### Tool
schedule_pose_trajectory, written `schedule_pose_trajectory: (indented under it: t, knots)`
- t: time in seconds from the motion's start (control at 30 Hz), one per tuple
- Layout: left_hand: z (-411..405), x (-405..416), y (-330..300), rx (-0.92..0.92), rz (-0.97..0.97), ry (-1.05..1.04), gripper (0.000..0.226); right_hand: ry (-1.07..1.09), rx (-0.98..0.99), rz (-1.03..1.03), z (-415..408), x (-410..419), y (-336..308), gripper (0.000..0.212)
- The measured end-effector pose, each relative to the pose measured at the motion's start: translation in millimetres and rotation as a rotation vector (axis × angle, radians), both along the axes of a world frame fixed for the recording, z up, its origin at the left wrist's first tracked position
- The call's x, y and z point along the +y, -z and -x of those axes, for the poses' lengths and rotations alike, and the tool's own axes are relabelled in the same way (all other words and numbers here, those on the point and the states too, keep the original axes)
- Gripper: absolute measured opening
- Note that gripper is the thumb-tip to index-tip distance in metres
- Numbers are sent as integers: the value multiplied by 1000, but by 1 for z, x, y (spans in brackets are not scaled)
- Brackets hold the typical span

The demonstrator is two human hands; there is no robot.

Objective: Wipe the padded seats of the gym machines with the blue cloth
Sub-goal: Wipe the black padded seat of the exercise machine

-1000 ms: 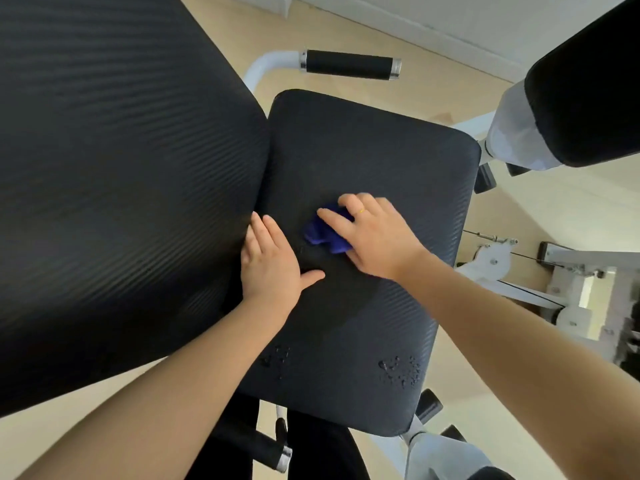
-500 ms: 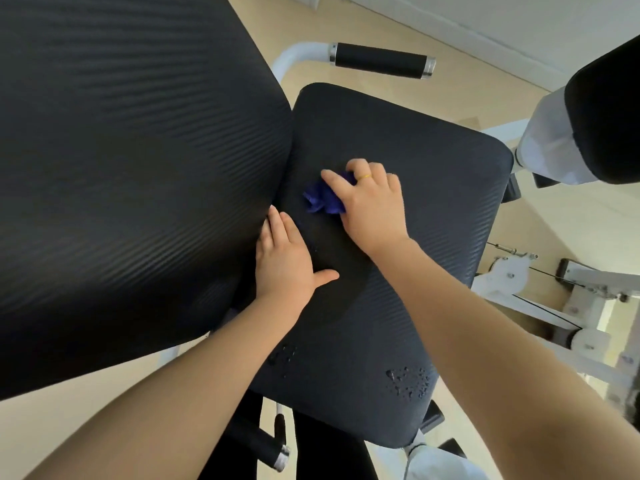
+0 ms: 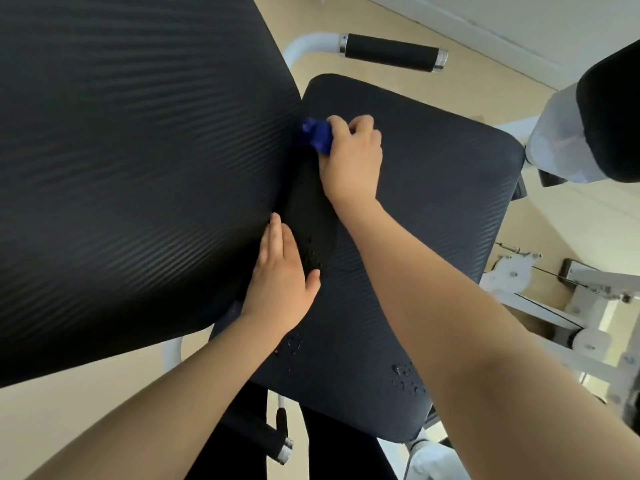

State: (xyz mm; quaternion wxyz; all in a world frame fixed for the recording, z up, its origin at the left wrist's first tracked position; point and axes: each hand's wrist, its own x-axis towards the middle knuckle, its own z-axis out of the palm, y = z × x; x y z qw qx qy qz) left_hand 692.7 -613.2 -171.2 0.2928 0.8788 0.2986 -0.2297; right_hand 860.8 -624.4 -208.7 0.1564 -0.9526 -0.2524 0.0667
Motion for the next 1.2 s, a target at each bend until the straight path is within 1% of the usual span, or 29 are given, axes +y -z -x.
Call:
schedule_pose_trajectory:
  t: [0.03,0.13,0.17,0.2,0.23,0.27,0.33,0.37,0.43,0.47,0.53,0.57,0.6,0.63,0.67,0.7,0.73,0.77,0.8,0.83,0.87,0.9,0.97,1.03,1.07,1.1,1.13,1.17,1.2]
  knots:
    - [-1,0,-1,-1,19,-25,81,-35,18,-17,9,2,0,41]
    - [-2,4,-2,-17,28,-59,73,-299,83,-72,48,-20,-3,40]
    - [-1,5,-1,-23,13,-55,70,-394,91,-62,53,-30,-4,40]
    - [2,6,0,-20,-9,-36,69,-474,61,-23,49,-36,-7,41]
    - [4,6,1,-16,-27,-16,68,-510,1,22,37,-36,-8,42]
    - [5,5,2,-12,-37,-3,68,-472,-57,64,21,-31,-9,41]
    - [6,5,3,0,-33,1,70,-270,-146,143,-15,-14,-7,36]
    - [6,5,3,5,-22,-2,71,-170,-159,165,-27,-8,-5,35]
    - [6,7,4,22,4,2,72,-91,-124,102,-21,-2,0,35]
    - [7,9,4,31,14,12,72,-116,-76,58,-7,-4,2,36]
    - [7,11,4,48,22,30,74,-268,10,-33,31,-18,2,38]
    - [7,12,4,54,30,35,74,-384,26,-32,44,-28,1,40]
    - [6,12,3,56,37,36,74,-526,7,6,47,-35,-2,40]
    - [6,13,2,56,41,32,74,-663,-63,55,38,-38,-5,40]
    - [6,13,1,54,47,25,75,-741,-156,110,24,-38,-7,39]
    - [6,13,1,52,55,17,76,-737,-240,148,9,-36,-7,38]
    - [6,12,1,48,59,9,77,-653,-278,154,-3,-33,-6,38]
    - [6,11,2,41,55,-2,78,-520,-265,129,-10,-29,-3,38]
    - [6,10,4,30,46,-14,79,-381,-215,83,-6,-26,-1,39]
    - [6,9,5,14,40,-29,78,-285,-134,41,5,-24,0,40]
    - [6,8,6,-4,42,-48,76,-260,-62,26,24,-24,0,41]
    - [6,7,8,-20,53,-70,74,-297,-15,16,45,-27,1,43]
    - [8,4,8,-46,76,-121,72,-469,32,-1,78,-41,-1,46]
    - [17,-2,6,-49,60,-123,72,-644,37,37,71,-49,-5,48]
    - [23,-5,6,-42,41,-107,71,-682,9,69,57,-48,-6,48]
    - [30,-6,7,-36,26,-96,70,-647,-16,97,41,-44,-7,45]
    - [38,-7,8,-26,12,-92,70,-534,-40,92,26,-39,-6,42]
    - [46,-8,9,-16,-6,-91,70,-375,-55,65,14,-35,-4,39]
    - [52,-8,10,-10,-27,-87,71,-234,-23,24,13,-31,-2,38]
